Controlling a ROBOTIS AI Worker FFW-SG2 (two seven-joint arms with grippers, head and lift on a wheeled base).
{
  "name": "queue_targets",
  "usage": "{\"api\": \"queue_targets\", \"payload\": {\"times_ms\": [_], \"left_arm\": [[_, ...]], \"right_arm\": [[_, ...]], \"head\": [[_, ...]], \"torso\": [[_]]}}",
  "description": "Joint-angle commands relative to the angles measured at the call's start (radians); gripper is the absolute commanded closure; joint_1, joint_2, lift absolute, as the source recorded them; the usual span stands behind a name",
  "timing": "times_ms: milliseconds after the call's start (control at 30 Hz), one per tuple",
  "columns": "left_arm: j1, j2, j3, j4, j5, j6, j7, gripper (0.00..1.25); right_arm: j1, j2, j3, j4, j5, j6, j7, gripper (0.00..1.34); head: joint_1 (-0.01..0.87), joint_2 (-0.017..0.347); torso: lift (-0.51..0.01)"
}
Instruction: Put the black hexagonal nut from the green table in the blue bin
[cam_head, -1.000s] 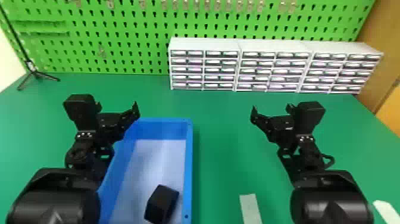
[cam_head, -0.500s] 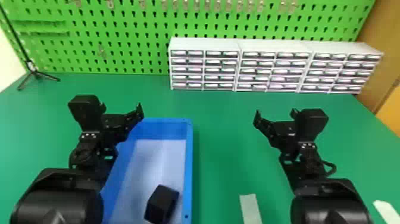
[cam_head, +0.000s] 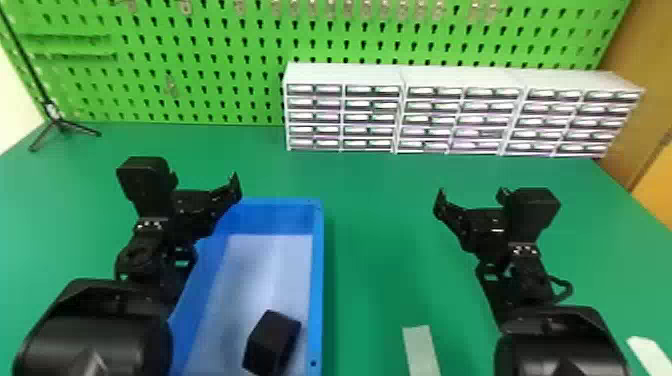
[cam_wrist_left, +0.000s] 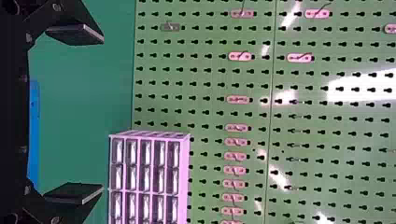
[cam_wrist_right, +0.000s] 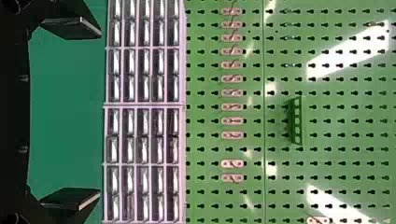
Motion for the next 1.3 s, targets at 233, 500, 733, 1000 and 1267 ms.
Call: {"api": "queue_targets", "payload": {"times_ms": [233, 500, 733, 1000, 1267], "left_arm": [[0.01, 0.0, 0.027, -0.026, -0.037, 0.025, -0.001, 0.16], [0.012, 0.0, 0.038, -0.032, -0.053, 0.029, -0.001, 0.16], [0.015, 0.0, 0.042, -0.035, -0.057, 0.032, -0.001, 0.16], [0.015, 0.0, 0.039, -0.035, -0.056, 0.034, -0.001, 0.16], [0.009, -0.001, 0.033, -0.034, -0.056, 0.037, -0.001, 0.16]], "right_arm": [[0.0, -0.003, -0.017, -0.003, 0.013, 0.0, 0.0, 0.11], [0.013, -0.003, -0.025, -0.007, 0.019, 0.003, -0.001, 0.11], [0.019, -0.001, -0.028, -0.01, 0.014, 0.006, -0.001, 0.11], [0.023, -0.001, -0.032, -0.017, 0.011, 0.009, -0.001, 0.11], [0.025, 0.001, -0.034, -0.019, 0.011, 0.011, -0.001, 0.11]], "head": [[0.683, 0.028], [0.683, 0.028], [0.683, 0.028], [0.683, 0.028], [0.683, 0.028]], "torso": [[-0.096], [-0.096], [-0.096], [-0.096], [-0.096]]}}
